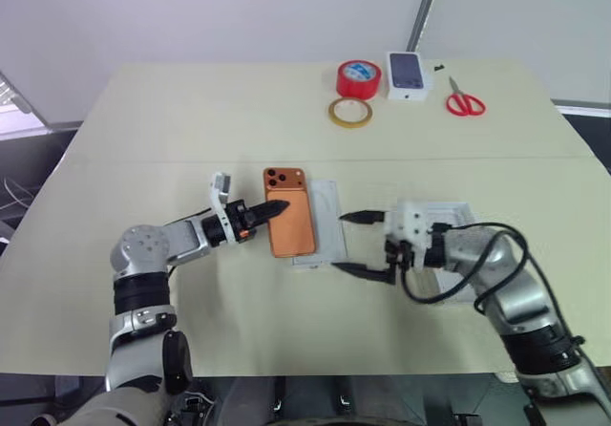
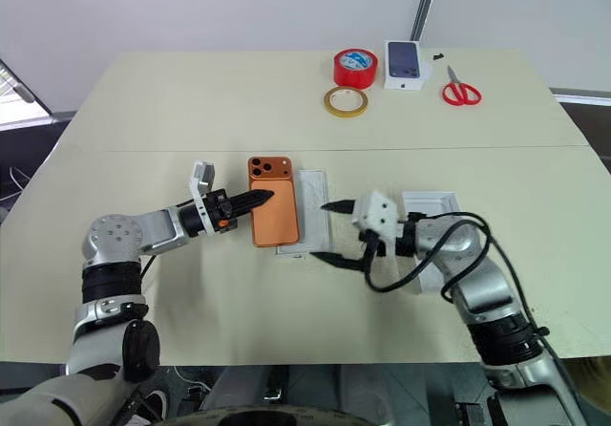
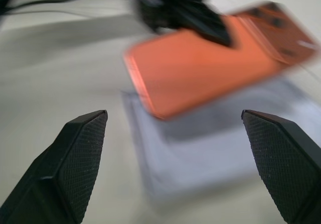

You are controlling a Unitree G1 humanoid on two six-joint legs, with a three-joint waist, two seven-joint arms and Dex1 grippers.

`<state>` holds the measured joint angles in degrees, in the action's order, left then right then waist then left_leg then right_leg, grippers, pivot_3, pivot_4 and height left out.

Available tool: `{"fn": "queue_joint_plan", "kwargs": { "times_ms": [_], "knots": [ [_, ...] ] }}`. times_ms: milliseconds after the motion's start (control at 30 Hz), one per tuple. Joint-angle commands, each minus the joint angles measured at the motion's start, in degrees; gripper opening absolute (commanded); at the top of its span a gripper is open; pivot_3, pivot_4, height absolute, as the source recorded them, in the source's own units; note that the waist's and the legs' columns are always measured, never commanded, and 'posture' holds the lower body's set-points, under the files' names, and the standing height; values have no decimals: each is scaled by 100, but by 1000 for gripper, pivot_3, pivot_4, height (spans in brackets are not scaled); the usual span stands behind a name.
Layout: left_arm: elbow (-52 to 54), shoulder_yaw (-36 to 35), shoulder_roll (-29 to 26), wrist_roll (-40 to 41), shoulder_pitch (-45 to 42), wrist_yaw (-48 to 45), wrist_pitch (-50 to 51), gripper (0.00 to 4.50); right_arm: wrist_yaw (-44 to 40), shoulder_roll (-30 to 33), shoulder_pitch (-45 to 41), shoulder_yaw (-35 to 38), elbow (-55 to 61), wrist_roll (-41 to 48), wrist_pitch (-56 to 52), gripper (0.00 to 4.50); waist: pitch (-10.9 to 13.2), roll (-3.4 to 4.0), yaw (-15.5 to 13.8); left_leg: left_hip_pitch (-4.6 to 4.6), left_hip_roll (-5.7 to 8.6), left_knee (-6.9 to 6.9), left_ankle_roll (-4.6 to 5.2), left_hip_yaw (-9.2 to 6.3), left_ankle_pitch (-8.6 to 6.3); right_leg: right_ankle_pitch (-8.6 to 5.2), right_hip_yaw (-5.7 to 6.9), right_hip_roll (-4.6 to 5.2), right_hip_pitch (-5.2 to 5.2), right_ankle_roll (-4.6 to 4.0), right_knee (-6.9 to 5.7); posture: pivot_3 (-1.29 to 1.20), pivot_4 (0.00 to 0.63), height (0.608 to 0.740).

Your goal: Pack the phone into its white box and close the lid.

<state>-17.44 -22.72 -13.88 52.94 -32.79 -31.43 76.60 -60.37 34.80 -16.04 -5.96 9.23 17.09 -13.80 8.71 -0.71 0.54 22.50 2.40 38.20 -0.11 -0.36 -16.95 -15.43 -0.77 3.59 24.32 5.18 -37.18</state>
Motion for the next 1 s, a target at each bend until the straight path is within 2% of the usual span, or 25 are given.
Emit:
{"fn": "queue_joint_plan", "kwargs": {
  "times_ms": [33, 133, 200, 233, 267, 367, 467, 633, 1000],
  "knots": [
    [-1, 146, 104, 6, -196, -82, -145, 0, 163, 14, -255, 341, -452, 20, 195, 4460, 0, 0, 4, 0, 0, 0, 0, 0, 0, 0, 0, 0, 0, 0, -1, 0, 150, 740],
    [-67, 310, 189, -75, -206, -108, -197, 0, 142, 31, -352, 314, -910, -174, 524, 4460, 0, 0, 11, 0, 0, 0, -1, 0, 1, 0, 0, -1, 1, 0, -2, 0, 150, 740],
    [-94, 400, 232, -124, -236, -102, -196, 967, 151, 1, -425, 295, -1052, -218, 632, 4500, 0, 0, 11, 0, 0, 0, -1, 1, 1, 0, 0, -1, 1, 0, -3, 0, 150, 740],
    [-115, 409, 243, -126, -253, -100, -191, 1222, 147, -7, -449, 282, -1085, -235, 669, 4500, 0, 0, 12, 0, 0, 0, -1, 2, 1, 0, 0, -1, 1, 0, -3, 0, 150, 740],
    [-112, 453, 243, -168, -269, -98, -231, 1823, 171, -34, -482, 266, -1119, -265, 703, 4500, 0, 0, 11, 0, 0, 0, -1, 2, 1, 0, 0, -1, 1, 0, -3, 0, 150, 740],
    [-89, 611, 158, -322, -311, -105, -243, 3153, 225, -123, -522, 210, -1142, -303, 724, 4500, 0, 0, 7, -1, 0, 2, -3, 2, 3, 0, 0, -1, 0, 0, -4, 0, 150, 740],
    [73, 958, -43, -482, -291, -306, -319, 3153, 240, -171, -504, 146, -1144, -376, 787, 4500, -1, 1, 13, -6, 0, 2, -4, 2, 3, 0, 0, -2, -5, 0, -5, 0, 150, 740],
    [79, 1321, -354, -634, -488, -222, 135, 3153, 266, -267, -542, 93, -1180, -418, 827, 4500, -1, 1, 12, -6, 0, 2, -4, 1, 3, 0, 0, -2, -4, 0, -5, 0, 150, 740],
    [810, 1076, -679, -473, -841, -56, 593, 3153, 352, -404, -600, 3, -1254, -512, 888, 4500, -1, 1, 23, -5, 0, 1, -4, 1, 3, 0, -1, -2, -2, 0, -7, 0, 150, 740]
  ]
}}
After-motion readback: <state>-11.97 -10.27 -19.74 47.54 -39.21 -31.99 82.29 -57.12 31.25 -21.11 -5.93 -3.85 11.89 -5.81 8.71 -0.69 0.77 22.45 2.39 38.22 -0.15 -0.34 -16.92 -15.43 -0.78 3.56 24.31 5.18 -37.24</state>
